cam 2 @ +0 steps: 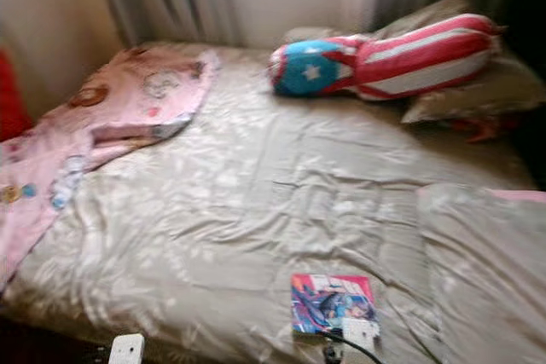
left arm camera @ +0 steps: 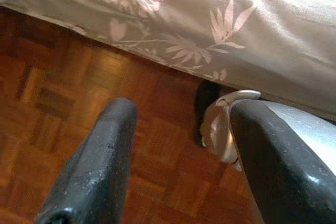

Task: Clean up the room

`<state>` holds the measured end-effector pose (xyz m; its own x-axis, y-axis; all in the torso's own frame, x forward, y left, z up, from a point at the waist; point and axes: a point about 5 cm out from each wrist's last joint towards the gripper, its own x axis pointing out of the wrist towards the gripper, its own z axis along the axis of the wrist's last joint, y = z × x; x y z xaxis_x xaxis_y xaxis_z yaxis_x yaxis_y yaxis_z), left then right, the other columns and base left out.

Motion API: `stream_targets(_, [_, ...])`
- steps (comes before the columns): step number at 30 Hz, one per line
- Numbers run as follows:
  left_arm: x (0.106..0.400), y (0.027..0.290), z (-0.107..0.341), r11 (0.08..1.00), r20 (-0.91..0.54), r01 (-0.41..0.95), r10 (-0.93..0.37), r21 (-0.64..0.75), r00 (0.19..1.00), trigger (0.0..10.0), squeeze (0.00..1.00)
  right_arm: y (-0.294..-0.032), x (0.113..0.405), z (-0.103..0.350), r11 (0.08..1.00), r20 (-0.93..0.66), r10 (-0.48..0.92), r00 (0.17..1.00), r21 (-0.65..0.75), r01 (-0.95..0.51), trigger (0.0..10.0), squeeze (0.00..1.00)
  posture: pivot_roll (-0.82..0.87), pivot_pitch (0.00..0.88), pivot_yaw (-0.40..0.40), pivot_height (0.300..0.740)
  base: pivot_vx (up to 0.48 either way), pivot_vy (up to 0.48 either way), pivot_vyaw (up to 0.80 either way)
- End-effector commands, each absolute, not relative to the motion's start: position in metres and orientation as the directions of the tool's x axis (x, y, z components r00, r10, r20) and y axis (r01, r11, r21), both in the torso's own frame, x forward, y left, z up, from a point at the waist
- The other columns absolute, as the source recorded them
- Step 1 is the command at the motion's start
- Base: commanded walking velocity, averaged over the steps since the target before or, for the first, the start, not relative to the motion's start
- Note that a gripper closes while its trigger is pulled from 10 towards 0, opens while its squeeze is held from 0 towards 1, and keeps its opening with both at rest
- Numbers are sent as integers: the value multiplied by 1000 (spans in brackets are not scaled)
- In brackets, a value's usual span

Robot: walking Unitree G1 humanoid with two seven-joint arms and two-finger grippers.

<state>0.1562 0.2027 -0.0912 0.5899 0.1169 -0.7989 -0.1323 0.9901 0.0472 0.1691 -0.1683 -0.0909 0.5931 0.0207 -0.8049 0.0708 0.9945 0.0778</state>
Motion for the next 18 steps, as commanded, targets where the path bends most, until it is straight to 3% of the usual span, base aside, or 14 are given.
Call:
stream_targets(1, [155,202,-92,991,-809,-125,117,53,577,10000,0,-173,159,-95,994,-824,-1,566,63,92,10000,0,-53,85,27,740,0,382,0])
stream_targets(6, [153,201,-93,991,-816,-124,116,54,566,10000,0,-178,156,-95,993,-820,3,572,71,98,10000,0,-52,88,29,740,0,406,0])
stream_targets(10, [153,200,-94,992,-819,-114,112,58,562,10000,0,-208,143,-95,990,-822,-24,570,58,125,10000,0,-52,98,28,740,0,461,0])
stream_targets(18, [161,191,-92,993,-816,-108,103,50,569,10000,0,-226,138,-93,990,-829,-46,558,36,136,10000,0,-50,104,28,740,0,471,0])
